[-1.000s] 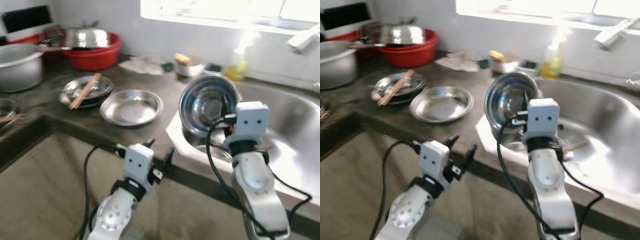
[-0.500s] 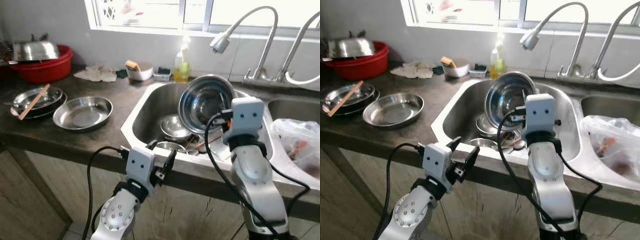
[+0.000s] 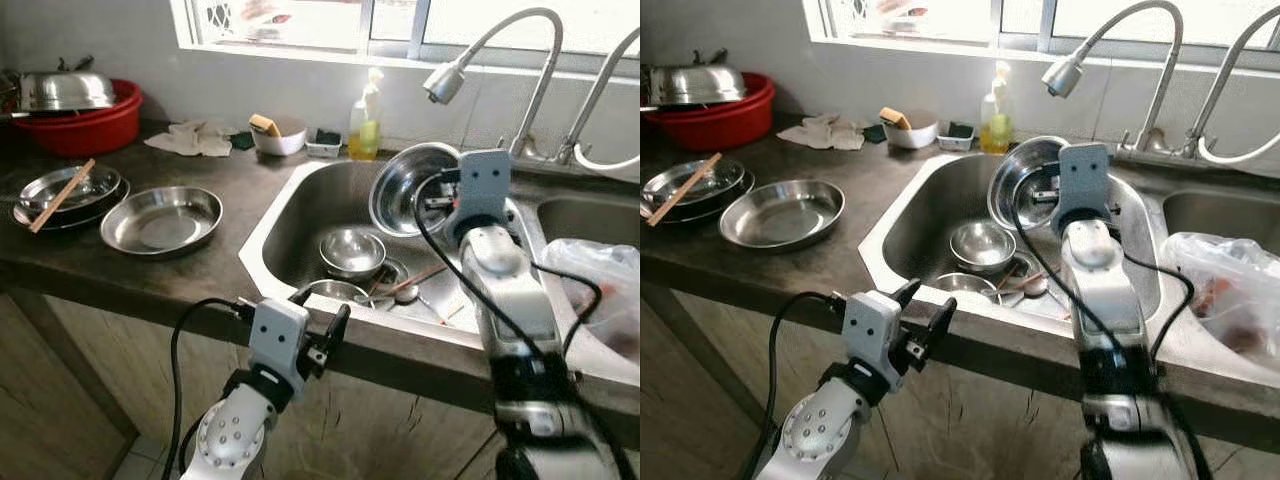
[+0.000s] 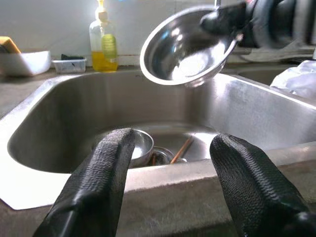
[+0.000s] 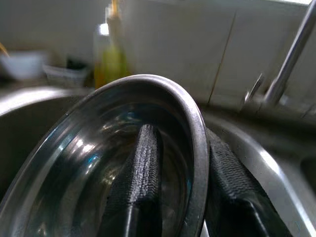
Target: Kitchen organization
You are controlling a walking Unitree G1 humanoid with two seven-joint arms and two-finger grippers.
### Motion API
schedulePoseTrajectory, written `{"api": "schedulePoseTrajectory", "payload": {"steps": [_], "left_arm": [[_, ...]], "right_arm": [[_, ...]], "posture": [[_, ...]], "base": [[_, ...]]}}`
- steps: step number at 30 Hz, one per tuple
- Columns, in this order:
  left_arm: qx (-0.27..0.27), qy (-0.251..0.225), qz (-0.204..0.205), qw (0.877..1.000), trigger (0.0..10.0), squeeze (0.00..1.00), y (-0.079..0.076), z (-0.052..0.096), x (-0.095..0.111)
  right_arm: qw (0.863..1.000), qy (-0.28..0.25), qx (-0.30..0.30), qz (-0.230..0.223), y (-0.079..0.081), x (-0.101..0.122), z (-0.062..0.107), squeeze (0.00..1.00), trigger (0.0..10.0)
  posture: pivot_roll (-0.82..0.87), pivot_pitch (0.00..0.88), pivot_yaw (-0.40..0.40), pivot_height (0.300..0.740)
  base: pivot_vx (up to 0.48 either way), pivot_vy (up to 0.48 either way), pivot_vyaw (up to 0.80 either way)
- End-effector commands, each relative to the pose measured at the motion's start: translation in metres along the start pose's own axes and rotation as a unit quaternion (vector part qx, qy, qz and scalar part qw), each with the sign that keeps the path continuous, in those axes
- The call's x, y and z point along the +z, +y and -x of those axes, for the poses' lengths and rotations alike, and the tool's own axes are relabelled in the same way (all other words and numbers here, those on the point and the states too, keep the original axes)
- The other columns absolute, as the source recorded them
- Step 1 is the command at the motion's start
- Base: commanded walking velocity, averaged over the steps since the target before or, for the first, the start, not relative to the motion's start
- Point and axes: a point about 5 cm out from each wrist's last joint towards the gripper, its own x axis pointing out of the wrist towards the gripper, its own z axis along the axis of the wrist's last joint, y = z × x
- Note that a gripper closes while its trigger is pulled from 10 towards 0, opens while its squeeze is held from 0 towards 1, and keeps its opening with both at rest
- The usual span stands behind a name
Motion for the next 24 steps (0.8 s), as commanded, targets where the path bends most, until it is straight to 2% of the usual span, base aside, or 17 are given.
{"api": "schedulePoseTrajectory", "payload": {"steps": [1,7,15,16,17,18,24], "left_arm": [[-0.002,-0.004,-0.002,1.0,10.0,0.0,-0.002,0.002,0.005],[0.003,0.002,0.0,1.0,10.0,0.0,-0.002,0.008,0.006],[0.005,0.007,0.001,1.0,10.0,0.0,-0.003,0.012,0.007],[0.005,0.008,0.002,1.0,10.0,0.0,-0.003,0.013,0.008],[0.005,0.008,0.002,1.0,10.0,0.0,-0.003,0.013,0.008],[0.005,0.008,0.002,1.0,10.0,0.0,-0.004,0.013,0.008],[0.004,0.009,0.004,1.0,10.0,0.0,-0.004,0.01,0.008]], "right_arm": [[1.0,0.027,0.004,-0.015,-0.002,-0.004,-0.006,0.0,10.0],[0.987,0.161,-0.005,-0.022,-0.006,-0.045,-0.013,0.0,10.0],[0.976,0.218,0.009,-0.015,-0.006,-0.068,-0.01,0.0,10.0],[0.974,0.224,0.01,-0.018,-0.005,-0.07,-0.01,0.71,10.0],[0.974,0.224,0.01,-0.018,-0.005,-0.07,-0.01,0.71,10.0],[0.974,0.226,0.01,-0.018,-0.006,-0.07,-0.01,1.0,10.0],[0.975,0.219,0.008,-0.025,-0.007,-0.067,-0.012,1.0,10.0]], "posture": [[0.04,0.061,-0.063,0.74],[0.06,0.095,-0.066,0.74],[0.06,0.123,-0.066,0.74],[0.06,0.123,-0.071,0.74],[0.06,0.123,-0.071,0.74],[0.06,0.124,-0.071,0.74],[0.05,0.117,-0.07,0.74]], "base": [[0.0,0.0,0.0],[0.0,0.0,0.0],[0.0,0.0,0.0],[0.0,0.0,0.0],[0.0,0.0,0.0],[0.0,0.0,0.0],[0.0,0.0,0.0]]}}
